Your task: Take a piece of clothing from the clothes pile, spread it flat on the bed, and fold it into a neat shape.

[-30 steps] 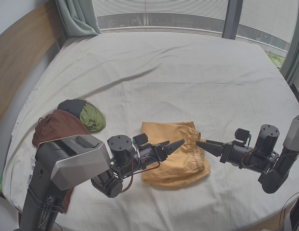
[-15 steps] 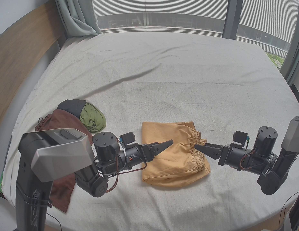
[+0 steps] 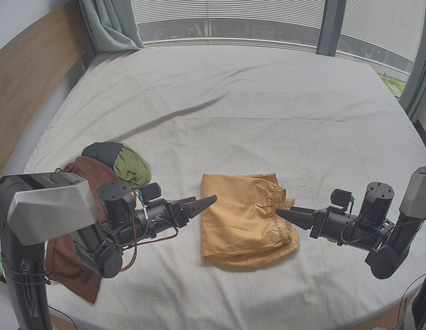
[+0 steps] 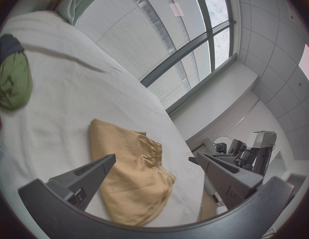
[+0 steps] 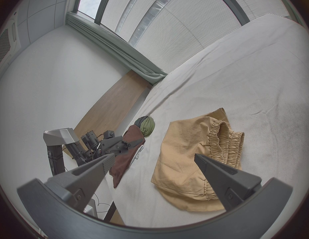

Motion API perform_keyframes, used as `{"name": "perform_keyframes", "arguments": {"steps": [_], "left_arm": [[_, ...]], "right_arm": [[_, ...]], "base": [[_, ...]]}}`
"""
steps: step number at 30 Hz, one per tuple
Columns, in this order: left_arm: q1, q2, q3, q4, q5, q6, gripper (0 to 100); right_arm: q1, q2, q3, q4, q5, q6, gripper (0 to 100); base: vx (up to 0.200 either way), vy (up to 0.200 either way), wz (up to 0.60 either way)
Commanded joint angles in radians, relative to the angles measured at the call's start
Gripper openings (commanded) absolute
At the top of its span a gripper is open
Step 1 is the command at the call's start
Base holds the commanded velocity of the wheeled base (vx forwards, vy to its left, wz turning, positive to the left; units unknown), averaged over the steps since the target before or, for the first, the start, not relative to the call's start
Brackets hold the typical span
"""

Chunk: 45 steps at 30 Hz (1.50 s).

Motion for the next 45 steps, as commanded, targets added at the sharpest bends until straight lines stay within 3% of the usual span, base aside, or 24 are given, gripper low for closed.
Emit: {"name": "perform_keyframes", "arguments": {"steps": [1, 14, 18, 32, 35, 40, 45], "left_arm": [[0.062, -0.07, 0.05, 0.0, -0.008, 0.056, 100], [0.254, -0.21, 0.246, -0.003, -0.172, 0.08, 100], [0.282, -0.207, 0.266, -0.003, -0.204, 0.102, 100], [0.328, -0.204, 0.323, -0.003, -0.233, 0.481, 100], [0.331, -0.196, 0.337, -0.003, -0.243, 0.605, 100], [0.341, -0.193, 0.341, -0.003, -0.322, 0.665, 100], [0.349, -0.179, 0.349, -0.003, -0.347, 0.699, 100]], "right_arm": [[0.009, 0.003, 0.004, -0.001, 0.001, 0.0, 100], [0.024, 0.001, 0.01, -0.001, 0.001, -0.001, 100], [0.029, 0.003, 0.009, -0.001, 0.001, 0.0, 100], [0.027, 0.041, 0.01, -0.002, 0.001, -0.003, 100], [0.027, 0.046, 0.012, -0.002, 0.001, -0.003, 100], [0.026, 0.059, 0.012, -0.002, 0.001, -0.003, 100], [0.021, 0.076, 0.01, -0.002, -0.001, -0.004, 100]], "base": [[0.0, 0.0, 0.0], [0.0, 0.0, 0.0], [0.0, 0.0, 0.0], [0.0, 0.0, 0.0], [0.0, 0.0, 0.0], [0.0, 0.0, 0.0], [0.0, 0.0, 0.0]]}}
